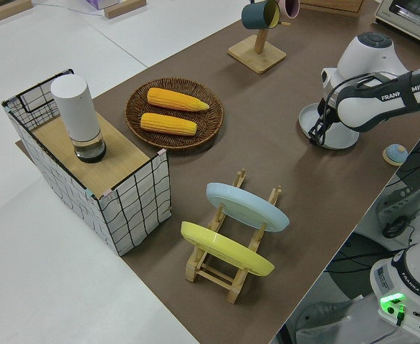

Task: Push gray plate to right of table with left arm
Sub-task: 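Push the gray plate across the table away from the left arm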

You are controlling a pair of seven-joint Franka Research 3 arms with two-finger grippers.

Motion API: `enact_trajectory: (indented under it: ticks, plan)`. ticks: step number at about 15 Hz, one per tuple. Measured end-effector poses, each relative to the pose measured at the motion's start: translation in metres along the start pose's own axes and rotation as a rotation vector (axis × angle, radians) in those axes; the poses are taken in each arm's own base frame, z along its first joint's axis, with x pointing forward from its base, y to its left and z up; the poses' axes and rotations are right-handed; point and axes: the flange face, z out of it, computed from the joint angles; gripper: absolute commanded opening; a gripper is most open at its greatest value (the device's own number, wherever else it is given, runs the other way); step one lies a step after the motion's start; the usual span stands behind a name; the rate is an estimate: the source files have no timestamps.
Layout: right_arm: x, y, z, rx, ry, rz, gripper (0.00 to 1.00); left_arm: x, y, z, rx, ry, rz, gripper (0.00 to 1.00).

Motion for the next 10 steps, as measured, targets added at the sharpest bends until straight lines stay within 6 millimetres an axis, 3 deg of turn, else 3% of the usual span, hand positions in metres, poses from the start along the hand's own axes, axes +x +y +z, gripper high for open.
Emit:
enact_trajectory:
  ticks: [10]
  plan:
    - [0.0, 0.0, 0.0, 0.0, 0.0, 0.0, 0.983, -0.001, 0.094, 0.006, -0.055, 0.032, -0.042, 0.0]
